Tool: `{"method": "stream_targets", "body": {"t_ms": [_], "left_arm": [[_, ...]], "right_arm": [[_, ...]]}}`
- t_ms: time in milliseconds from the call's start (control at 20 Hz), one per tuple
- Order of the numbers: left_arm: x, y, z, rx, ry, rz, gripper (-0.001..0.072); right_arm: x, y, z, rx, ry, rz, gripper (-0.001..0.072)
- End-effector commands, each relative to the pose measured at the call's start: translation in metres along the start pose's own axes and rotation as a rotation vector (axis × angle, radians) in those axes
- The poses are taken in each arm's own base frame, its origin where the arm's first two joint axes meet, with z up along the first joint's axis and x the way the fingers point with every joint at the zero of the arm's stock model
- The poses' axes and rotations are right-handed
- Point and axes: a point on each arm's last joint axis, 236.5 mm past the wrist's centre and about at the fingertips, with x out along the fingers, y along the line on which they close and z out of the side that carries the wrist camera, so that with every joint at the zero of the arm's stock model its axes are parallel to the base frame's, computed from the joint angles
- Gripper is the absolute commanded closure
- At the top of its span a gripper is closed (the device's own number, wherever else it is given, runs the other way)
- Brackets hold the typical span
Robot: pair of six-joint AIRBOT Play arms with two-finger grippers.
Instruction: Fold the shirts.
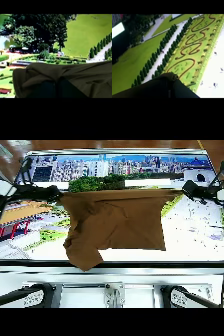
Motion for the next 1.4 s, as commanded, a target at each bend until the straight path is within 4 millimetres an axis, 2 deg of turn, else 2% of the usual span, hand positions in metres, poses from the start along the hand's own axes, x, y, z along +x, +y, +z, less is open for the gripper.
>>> {"method": "stream_targets", "body": {"t_ms": [0, 100, 200, 250, 300, 350, 400, 450, 500, 600, 650, 700, 750, 850, 950, 1000, 1150, 1350], "left_arm": [[0.059, 0.020, -0.001, -0.098, 0.002, -0.007, 0.0666], [0.086, 0.023, -0.033, -0.126, 0.119, -0.016, 0.0665], [0.095, 0.021, -0.056, -0.152, 0.206, -0.034, 0.0663], [0.090, 0.023, -0.061, -0.158, 0.237, -0.038, 0.0603], [0.080, 0.026, -0.062, -0.166, 0.271, -0.046, 0.0410], [0.064, 0.031, -0.062, -0.178, 0.318, -0.057, 0.0286], [0.045, 0.041, -0.062, -0.184, 0.370, -0.056, 0.0287], [0.021, 0.056, -0.064, -0.184, 0.433, -0.034, 0.0309], [-0.002, 0.075, -0.071, -0.189, 0.490, 0.020, 0.0331], [-0.045, 0.111, -0.099, -0.172, 0.613, 0.168, 0.0326], [-0.058, 0.122, -0.114, -0.161, 0.649, 0.225, 0.0251], [-0.061, 0.122, -0.130, -0.157, 0.673, 0.228, 0.0119], [-0.058, 0.118, -0.152, -0.177, 0.701, 0.210, 0.0015], [-0.042, 0.108, -0.198, -0.189, 0.737, 0.161, 0.0021], [-0.027, 0.104, -0.232, -0.194, 0.747, 0.152, 0.0021], [-0.021, 0.102, -0.245, -0.188, 0.759, 0.152, 0.0021], [-0.002, 0.097, -0.260, -0.139, 0.745, 0.159, 0.0022], [0.020, 0.087, -0.249, -0.066, 0.664, 0.160, 0.0031]], "right_arm": [[0.049, -0.014, -0.006, 0.108, -0.015, 0.007, 0.0649], [0.071, -0.016, -0.044, 0.100, 0.111, -0.005, 0.0649], [0.082, -0.008, -0.067, 0.078, 0.182, 0.002, 0.0623], [0.081, -0.002, -0.067, 0.053, 0.179, 0.011, 0.0624], [0.075, 0.003, -0.063, 0.037, 0.180, 0.025, 0.0622], [0.063, 0.009, -0.057, 0.006, 0.184, 0.035, 0.0498], [0.046, 0.012, -0.049, -0.041, 0.193, 0.044, 0.0129], [0.028, 0.010, -0.045, -0.102, 0.216, 0.041, 0.0025], [0.006, 0.000, -0.046, -0.149, 0.258, 0.011, 0.0026], [-0.036, -0.042, -0.072, -0.220, 0.420, -0.123, 0.0027], [-0.053, -0.066, -0.089, -0.235, 0.512, -0.194, 0.0027], [-0.066, -0.087, -0.110, -0.238, 0.600, -0.238, 0.0027], [-0.072, -0.100, -0.131, -0.219, 0.668, -0.244, 0.0027], [-0.073, -0.110, -0.170, -0.121, 0.761, -0.206, 0.0026], [-0.068, -0.098, -0.202, -0.034, 0.811, -0.112, 0.0026], [-0.066, -0.093, -0.210, -0.022, 0.821, -0.082, 0.0026], [-0.056, -0.086, -0.212, -0.016, 0.795, -0.060, 0.0026], [-0.051, -0.088, -0.208, -0.016, 0.770, -0.063, 0.0026]]}}
